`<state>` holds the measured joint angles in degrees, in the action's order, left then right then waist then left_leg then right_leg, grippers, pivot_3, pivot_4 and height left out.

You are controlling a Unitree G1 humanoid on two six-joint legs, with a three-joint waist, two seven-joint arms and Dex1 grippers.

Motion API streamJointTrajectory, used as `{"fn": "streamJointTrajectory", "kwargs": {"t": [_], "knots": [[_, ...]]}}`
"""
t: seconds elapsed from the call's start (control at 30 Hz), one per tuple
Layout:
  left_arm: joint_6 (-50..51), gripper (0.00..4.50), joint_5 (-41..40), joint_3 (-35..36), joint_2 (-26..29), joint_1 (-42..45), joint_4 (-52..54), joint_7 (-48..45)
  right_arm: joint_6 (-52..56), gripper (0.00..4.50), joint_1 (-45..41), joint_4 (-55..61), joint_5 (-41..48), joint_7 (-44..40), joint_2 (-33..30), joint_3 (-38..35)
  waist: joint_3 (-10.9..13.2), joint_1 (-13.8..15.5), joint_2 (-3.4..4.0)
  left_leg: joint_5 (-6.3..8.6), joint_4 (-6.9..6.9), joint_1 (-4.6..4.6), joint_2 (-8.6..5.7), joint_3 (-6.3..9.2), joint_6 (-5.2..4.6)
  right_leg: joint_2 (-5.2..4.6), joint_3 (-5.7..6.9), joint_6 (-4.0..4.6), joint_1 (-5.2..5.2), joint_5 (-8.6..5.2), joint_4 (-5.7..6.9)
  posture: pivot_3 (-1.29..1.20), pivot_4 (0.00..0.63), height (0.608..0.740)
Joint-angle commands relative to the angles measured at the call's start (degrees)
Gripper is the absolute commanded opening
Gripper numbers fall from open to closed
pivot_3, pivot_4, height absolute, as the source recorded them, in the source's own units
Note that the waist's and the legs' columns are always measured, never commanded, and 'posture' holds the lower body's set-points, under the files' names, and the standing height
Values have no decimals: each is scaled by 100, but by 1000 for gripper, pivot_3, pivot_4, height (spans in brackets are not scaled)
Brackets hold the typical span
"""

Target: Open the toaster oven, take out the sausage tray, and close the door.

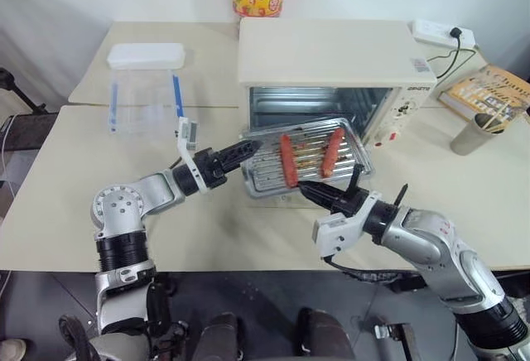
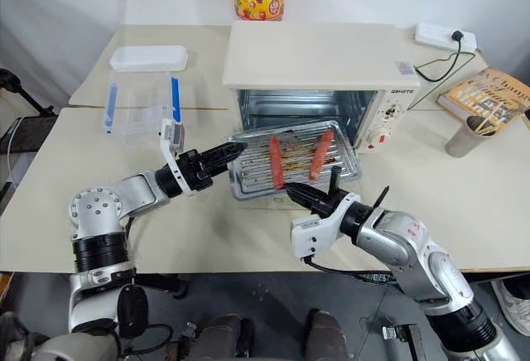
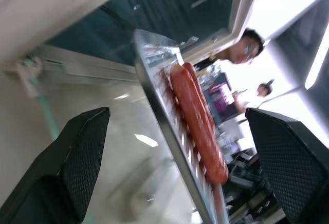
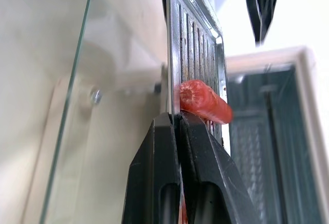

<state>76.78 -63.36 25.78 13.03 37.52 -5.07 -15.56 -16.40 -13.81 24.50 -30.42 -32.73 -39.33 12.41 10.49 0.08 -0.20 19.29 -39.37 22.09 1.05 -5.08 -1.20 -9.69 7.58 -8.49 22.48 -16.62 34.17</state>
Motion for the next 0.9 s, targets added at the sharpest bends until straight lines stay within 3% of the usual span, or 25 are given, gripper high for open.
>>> {"fn": "streamJointTrajectory", "kwargs": {"t": [0.03,0.4,0.5,0.63,0.73,0.9], "knots": [[306,3348,-688,423,-199,113,22,654,-137,0,-59,125,169,-65,-3,-40,0,-3,0,0,0,0,-1,0,0,0,-1,0,0,0,0,0,150,740],[622,18,-2359,614,-245,-33,-325,2201,-184,0,-246,-24,383,-209,-31,-59,-1,-1,-1,0,0,-3,-1,20,0,0,-4,0,0,0,1,0,150,740],[610,18,-2933,412,-138,-160,-438,2561,-217,0,-299,-80,527,-319,-36,-39,-1,-7,-1,0,0,-3,-1,21,0,0,-4,0,0,0,1,0,150,740],[33,18,-4356,16,19,-461,-559,3307,-28,0,-237,-11,1080,-588,17,-123,-1,-3,-2,0,0,-4,-1,25,1,0,-6,1,-1,0,3,0,150,740],[-264,0,-4925,-252,195,-694,-411,3484,8,689,-196,41,1248,-699,-28,-153,-1,-6,-2,0,-1,-4,-1,27,1,-1,-9,1,-1,1,4,0,150,740],[-401,0,-4964,-139,365,-1059,-176,3273,-136,2399,-60,38,1649,-807,-246,-392,-2,2,-3,0,-3,-4,-3,26,1,-1,-9,1,-2,1,5,0,150,740]]}}
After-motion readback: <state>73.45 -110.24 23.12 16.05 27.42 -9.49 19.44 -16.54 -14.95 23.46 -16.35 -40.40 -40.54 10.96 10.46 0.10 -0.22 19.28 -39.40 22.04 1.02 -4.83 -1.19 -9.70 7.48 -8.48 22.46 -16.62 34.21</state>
